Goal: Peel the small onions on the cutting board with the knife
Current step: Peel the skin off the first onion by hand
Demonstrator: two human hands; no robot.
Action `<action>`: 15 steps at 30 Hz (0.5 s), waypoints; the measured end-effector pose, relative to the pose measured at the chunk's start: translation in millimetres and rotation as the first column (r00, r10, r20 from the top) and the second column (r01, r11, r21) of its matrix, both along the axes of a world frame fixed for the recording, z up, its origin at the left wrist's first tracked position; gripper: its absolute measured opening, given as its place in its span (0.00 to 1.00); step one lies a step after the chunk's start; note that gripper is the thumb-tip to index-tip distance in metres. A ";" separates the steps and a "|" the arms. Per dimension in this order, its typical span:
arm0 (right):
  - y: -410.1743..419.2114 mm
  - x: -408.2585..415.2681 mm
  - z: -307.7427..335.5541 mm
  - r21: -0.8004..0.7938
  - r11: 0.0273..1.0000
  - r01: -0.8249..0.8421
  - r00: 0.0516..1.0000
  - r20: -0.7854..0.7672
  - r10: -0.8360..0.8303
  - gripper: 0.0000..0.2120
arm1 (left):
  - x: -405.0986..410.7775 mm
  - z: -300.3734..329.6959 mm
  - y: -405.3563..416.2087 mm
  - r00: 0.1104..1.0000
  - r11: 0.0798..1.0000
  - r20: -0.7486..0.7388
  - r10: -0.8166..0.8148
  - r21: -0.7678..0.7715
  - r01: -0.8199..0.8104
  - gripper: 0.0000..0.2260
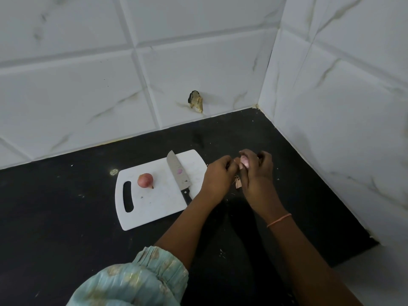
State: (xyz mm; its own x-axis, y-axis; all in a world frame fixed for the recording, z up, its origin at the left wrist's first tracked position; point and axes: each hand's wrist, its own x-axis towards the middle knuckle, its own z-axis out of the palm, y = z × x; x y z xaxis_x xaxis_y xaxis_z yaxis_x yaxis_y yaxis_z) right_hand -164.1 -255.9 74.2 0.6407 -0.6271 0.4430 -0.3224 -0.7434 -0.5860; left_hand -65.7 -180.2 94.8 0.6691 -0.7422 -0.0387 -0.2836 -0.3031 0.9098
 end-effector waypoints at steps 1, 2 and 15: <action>-2.6 -2.4 -4.0 -0.044 0.999 -0.014 0.999 -0.047 0.012 0.18 | 0.7 -1.0 -0.5 1.000 0.999 0.030 -0.001 0.042 0.000 0.14; -3.8 -4.5 -7.2 -0.031 0.999 -0.022 0.998 -0.063 0.020 0.19 | 2.0 -2.2 -1.6 0.997 0.995 0.074 -0.024 0.093 0.017 0.14; -7.5 -22.9 2.6 0.246 0.964 0.100 0.974 0.173 -0.145 0.14 | 30.1 5.3 -4.7 0.744 0.892 0.631 -0.222 0.439 -0.106 0.11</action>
